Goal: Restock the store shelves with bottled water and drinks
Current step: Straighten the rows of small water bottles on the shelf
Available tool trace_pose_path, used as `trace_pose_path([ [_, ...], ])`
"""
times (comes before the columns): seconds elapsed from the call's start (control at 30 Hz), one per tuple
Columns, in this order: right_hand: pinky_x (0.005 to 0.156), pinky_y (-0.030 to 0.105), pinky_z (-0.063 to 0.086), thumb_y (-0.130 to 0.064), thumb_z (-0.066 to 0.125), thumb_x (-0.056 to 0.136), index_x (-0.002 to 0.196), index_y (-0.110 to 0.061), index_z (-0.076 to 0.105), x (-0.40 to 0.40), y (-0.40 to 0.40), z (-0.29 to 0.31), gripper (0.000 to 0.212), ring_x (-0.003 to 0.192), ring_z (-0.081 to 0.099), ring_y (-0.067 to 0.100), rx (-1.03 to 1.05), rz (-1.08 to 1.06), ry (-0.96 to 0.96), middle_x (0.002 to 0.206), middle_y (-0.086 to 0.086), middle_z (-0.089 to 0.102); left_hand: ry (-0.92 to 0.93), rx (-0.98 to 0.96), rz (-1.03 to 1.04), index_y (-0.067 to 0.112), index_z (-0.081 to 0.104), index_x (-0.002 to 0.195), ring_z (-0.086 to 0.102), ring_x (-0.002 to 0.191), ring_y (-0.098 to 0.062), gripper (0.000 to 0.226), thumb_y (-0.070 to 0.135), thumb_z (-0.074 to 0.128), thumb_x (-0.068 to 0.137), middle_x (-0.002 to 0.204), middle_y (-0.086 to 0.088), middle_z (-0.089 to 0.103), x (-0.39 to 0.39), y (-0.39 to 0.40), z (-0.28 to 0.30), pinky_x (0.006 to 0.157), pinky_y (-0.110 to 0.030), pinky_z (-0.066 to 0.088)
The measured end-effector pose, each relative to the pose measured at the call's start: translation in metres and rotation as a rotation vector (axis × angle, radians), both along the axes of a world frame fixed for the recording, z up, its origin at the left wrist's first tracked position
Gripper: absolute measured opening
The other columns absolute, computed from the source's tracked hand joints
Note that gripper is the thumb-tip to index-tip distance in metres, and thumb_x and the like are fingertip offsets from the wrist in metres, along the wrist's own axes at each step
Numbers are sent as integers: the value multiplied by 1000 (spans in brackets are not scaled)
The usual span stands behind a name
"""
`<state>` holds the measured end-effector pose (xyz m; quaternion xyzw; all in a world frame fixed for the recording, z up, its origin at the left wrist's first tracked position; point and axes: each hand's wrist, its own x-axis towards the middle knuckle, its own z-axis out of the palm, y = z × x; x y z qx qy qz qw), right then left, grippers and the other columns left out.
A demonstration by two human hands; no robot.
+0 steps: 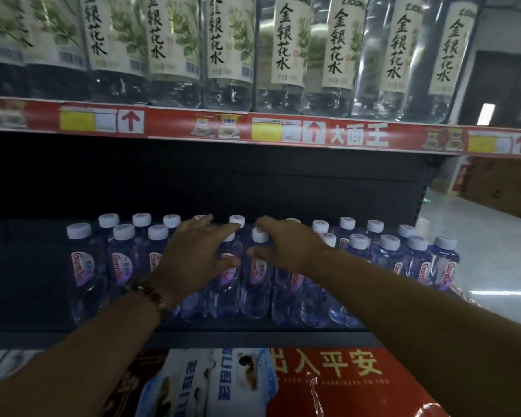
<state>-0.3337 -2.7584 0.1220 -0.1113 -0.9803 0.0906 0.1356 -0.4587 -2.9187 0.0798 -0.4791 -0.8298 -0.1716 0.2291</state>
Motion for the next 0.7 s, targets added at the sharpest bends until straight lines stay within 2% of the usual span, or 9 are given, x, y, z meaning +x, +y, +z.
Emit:
trace_pose_path([
  [0.13,77,27,36,-38,72,87,127,-18,48,-5,-2,0,51,107,55,21,36,-5,-23,119,0,59,-2,-40,-10,34,30,155,26,148,-29,83,57,68,84,152,-11,46,-4,0,-1,116,-42,18],
  [0.23,78,29,43,-40,77,81,125,-19,52,-6,0,-2,54,105,60,21,33,4,40,116,0,63,-14,-107,-22,35,26,155,23,149,-28,88,53,72,83,154,-9,42,-4,-4,5,117,-39,16],
  [0.3,83,33,50,-43,79,78,123,-22,55,-7,1,-1,56,101,62,20,-6,9,43,114,-1,65,-45,-68,-48,34,34,152,32,144,-28,83,47,75,81,142,-4,55,-2,-6,9,112,-37,21],
  [0.33,83,33,51,-43,80,77,123,-23,56,-6,2,0,56,99,62,18,-17,17,34,112,-3,66,-57,-34,-66,33,38,150,40,136,-26,80,44,77,80,126,1,60,0,-8,10,105,-33,25],
  [0.4,80,31,50,-43,82,75,119,-25,59,-4,4,1,53,95,62,16,-31,42,42,105,-6,65,-71,15,-101,35,42,147,50,118,-20,77,41,79,79,105,15,51,1,-10,10,95,-26,25],
  [0.43,77,30,49,-42,82,74,115,-26,61,-3,6,1,49,91,62,15,-41,58,58,99,-9,64,-80,24,-113,37,43,146,51,116,-18,76,41,79,79,105,17,50,-1,-12,10,99,-26,22],
  [0.5,72,26,43,-40,84,73,110,-28,63,-1,9,0,44,82,59,10,-52,92,80,87,-16,57,-106,2,-120,40,42,145,48,126,-17,75,45,77,79,114,16,58,-6,-12,11,118,-36,6],
  [0.57,70,26,42,-41,84,72,106,-28,63,0,10,-1,42,74,55,5,-39,114,92,81,-18,54,-117,-53,-101,40,40,146,36,141,-16,78,51,76,78,131,12,60,-7,-11,13,120,-47,-12],
  [0.7,70,29,48,-46,83,71,105,-26,65,1,12,-2,43,76,59,7,-11,150,96,87,-13,62,-116,-88,-93,39,37,149,25,149,-16,80,54,73,79,145,12,52,-3,-11,13,120,-49,-13],
])
